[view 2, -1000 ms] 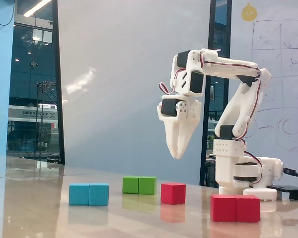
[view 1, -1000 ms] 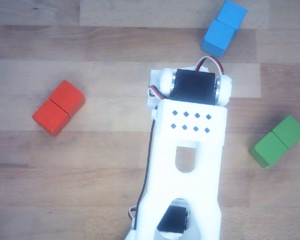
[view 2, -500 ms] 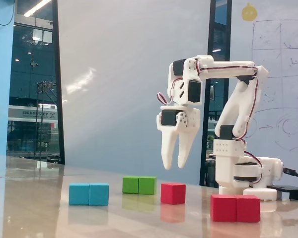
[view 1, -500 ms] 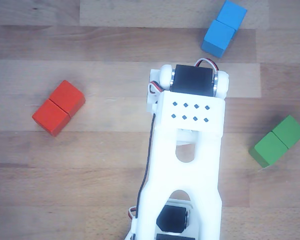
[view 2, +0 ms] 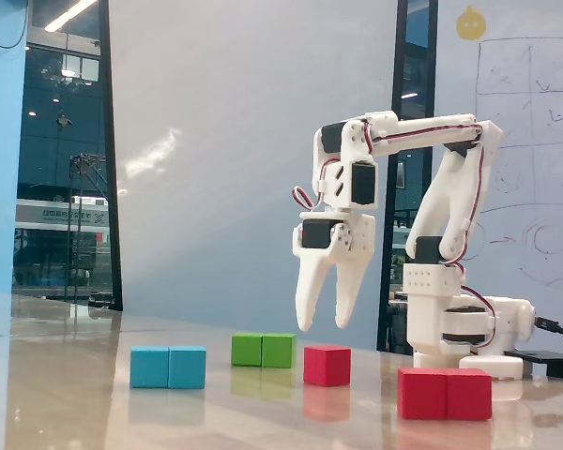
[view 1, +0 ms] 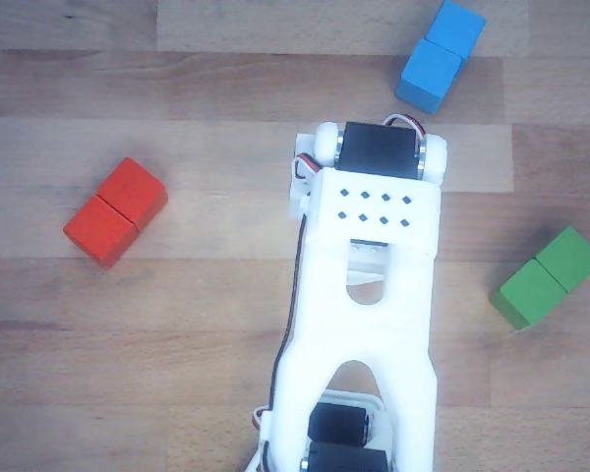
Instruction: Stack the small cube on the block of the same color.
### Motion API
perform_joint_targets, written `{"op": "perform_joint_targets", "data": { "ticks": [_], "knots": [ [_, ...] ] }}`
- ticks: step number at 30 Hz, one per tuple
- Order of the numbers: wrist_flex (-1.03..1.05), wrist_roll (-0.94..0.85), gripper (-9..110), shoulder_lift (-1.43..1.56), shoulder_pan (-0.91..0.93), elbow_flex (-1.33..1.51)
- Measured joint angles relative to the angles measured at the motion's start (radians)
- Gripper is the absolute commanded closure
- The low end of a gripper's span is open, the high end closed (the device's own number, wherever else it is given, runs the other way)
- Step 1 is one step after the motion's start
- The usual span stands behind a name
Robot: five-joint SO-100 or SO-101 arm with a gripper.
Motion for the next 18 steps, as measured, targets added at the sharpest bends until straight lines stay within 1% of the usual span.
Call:
{"op": "perform_joint_targets", "data": {
  "ticks": [14, 18],
  "knots": [
    [0.000, 0.000, 75, 0.000, 0.000, 0.005],
    [-0.018, -0.038, 76, 0.000, 0.000, 0.034]
  ]
}}
